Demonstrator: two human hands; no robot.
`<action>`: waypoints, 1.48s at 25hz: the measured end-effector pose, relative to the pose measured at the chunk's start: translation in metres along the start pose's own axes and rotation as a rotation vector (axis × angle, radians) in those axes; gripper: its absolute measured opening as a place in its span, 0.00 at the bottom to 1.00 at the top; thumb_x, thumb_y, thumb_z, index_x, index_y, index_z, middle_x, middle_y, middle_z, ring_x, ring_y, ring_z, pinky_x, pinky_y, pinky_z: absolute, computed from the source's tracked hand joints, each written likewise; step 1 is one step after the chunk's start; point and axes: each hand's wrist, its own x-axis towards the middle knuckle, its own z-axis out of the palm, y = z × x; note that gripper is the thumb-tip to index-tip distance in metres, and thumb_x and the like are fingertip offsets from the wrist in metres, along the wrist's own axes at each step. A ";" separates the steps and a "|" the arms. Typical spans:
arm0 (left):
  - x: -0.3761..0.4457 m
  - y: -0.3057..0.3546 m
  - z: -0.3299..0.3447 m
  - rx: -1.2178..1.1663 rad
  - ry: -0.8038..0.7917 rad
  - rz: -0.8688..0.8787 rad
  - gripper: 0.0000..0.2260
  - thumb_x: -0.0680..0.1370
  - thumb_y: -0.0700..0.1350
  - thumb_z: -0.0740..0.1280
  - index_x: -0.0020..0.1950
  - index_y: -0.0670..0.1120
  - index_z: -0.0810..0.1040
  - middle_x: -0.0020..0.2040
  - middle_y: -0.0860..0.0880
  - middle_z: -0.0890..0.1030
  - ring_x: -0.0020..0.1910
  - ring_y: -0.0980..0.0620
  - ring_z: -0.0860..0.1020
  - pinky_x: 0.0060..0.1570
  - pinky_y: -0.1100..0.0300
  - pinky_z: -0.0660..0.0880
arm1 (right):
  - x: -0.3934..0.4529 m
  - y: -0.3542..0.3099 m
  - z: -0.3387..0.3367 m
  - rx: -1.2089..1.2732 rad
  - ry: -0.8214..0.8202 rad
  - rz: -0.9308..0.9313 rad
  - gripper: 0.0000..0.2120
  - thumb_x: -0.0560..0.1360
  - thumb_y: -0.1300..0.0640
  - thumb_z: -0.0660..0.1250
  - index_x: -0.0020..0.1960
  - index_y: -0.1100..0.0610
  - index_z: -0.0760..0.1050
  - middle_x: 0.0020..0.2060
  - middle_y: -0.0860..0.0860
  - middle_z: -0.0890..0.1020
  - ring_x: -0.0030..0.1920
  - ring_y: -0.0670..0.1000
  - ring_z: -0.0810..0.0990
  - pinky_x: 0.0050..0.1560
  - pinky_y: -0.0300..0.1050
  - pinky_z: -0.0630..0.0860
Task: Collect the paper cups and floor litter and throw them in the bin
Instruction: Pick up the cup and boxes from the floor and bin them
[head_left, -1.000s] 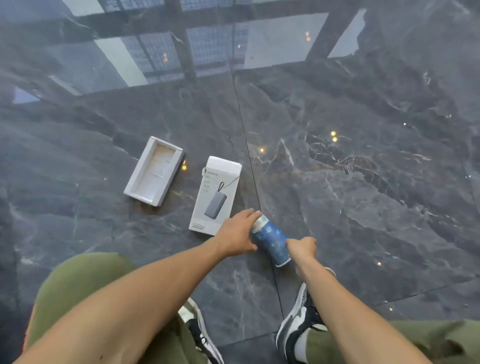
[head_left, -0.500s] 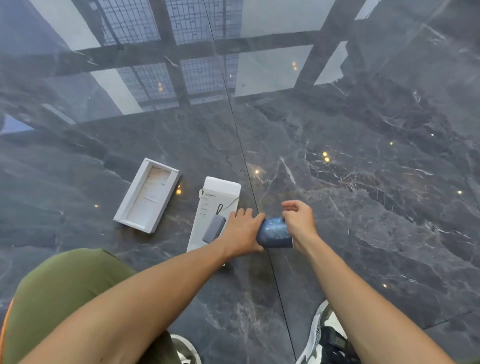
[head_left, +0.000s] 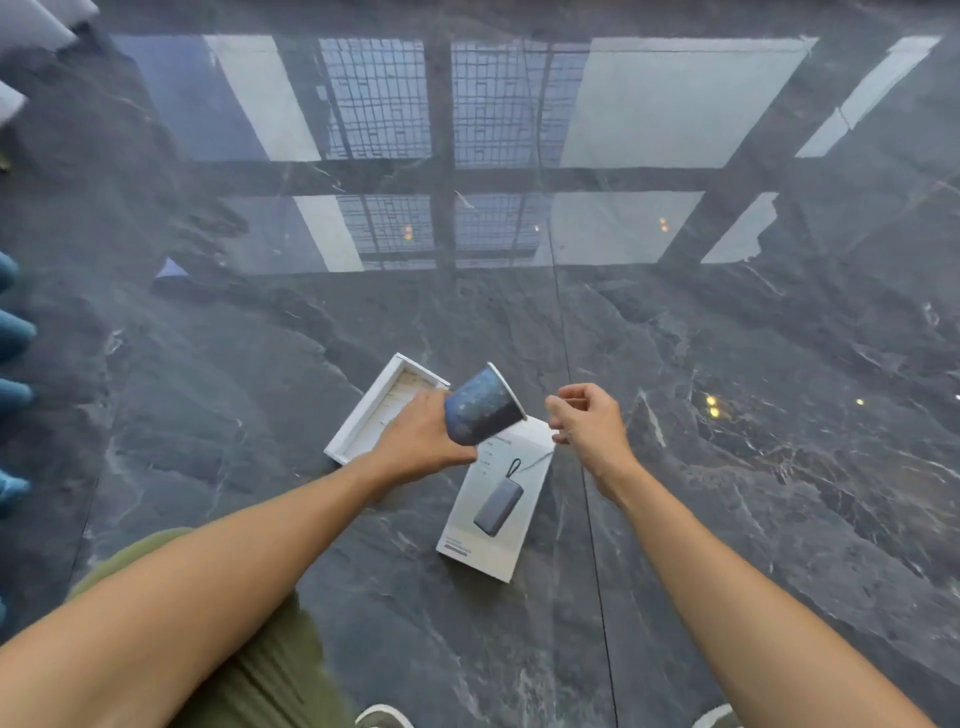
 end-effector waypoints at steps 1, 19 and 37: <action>-0.001 -0.011 -0.009 -0.067 0.039 -0.026 0.16 0.59 0.52 0.75 0.42 0.49 0.76 0.36 0.52 0.80 0.34 0.51 0.77 0.33 0.50 0.78 | 0.000 0.006 0.008 -0.043 -0.013 0.019 0.17 0.77 0.57 0.71 0.62 0.63 0.76 0.52 0.57 0.81 0.45 0.55 0.83 0.46 0.51 0.81; -0.012 -0.106 -0.011 -0.463 -0.031 -0.376 0.30 0.70 0.57 0.80 0.67 0.50 0.76 0.60 0.49 0.84 0.55 0.50 0.83 0.47 0.58 0.75 | -0.036 0.112 0.072 -0.166 -0.008 0.439 0.15 0.73 0.56 0.77 0.55 0.58 0.76 0.55 0.56 0.85 0.51 0.57 0.83 0.43 0.48 0.78; 0.008 -0.095 0.015 -0.801 0.049 -0.357 0.33 0.66 0.55 0.81 0.68 0.45 0.79 0.59 0.46 0.87 0.50 0.51 0.84 0.45 0.59 0.76 | 0.011 0.058 0.069 0.153 -0.033 0.141 0.11 0.80 0.54 0.70 0.59 0.59 0.80 0.54 0.56 0.87 0.53 0.58 0.86 0.56 0.60 0.84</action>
